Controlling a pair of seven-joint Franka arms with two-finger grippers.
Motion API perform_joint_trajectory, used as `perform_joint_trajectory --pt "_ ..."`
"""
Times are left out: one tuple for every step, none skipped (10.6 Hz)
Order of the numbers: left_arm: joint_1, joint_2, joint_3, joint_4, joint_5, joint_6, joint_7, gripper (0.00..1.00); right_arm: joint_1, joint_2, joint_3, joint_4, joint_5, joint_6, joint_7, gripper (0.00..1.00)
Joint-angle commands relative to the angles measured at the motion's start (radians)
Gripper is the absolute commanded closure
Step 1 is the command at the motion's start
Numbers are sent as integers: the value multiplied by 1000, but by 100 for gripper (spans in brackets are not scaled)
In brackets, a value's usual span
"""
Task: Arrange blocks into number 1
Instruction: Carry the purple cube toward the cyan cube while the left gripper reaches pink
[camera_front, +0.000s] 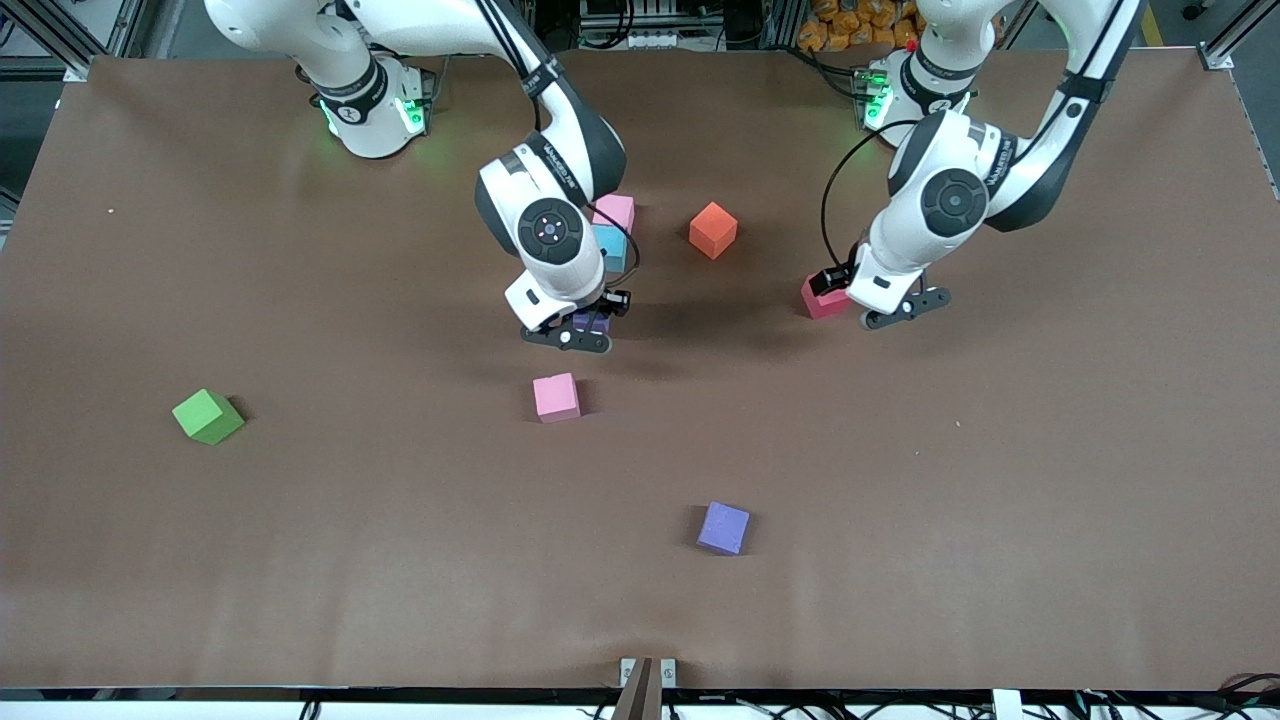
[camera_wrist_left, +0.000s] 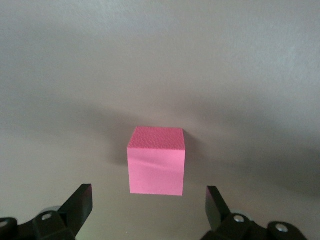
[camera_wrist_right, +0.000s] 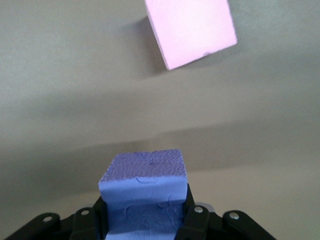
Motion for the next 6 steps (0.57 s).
perform_joint_trajectory --pt "-5 5 -7 -41 -15 68 3 0 51 -28 -5 -87 -11 81 -4 100" --pt "-6 22 -7 -42 -14 84 3 0 58 -32 -5 -116 -11 108 -6 100" --pt "-6 40 -5 -41 -12 88 3 0 80 -37 -5 -131 -11 115 -7 100" --pt "-6 65 -5 -41 14 90 3 0 86 -40 -5 -147 -11 118 -7 100" --pt "-6 86 -5 -39 32 93 2 0 100 -48 -5 -174 -11 142 -7 100" --pt "-6 100 -4 -41 34 108 2 0 103 -52 -4 -206 -13 188 -7 100"
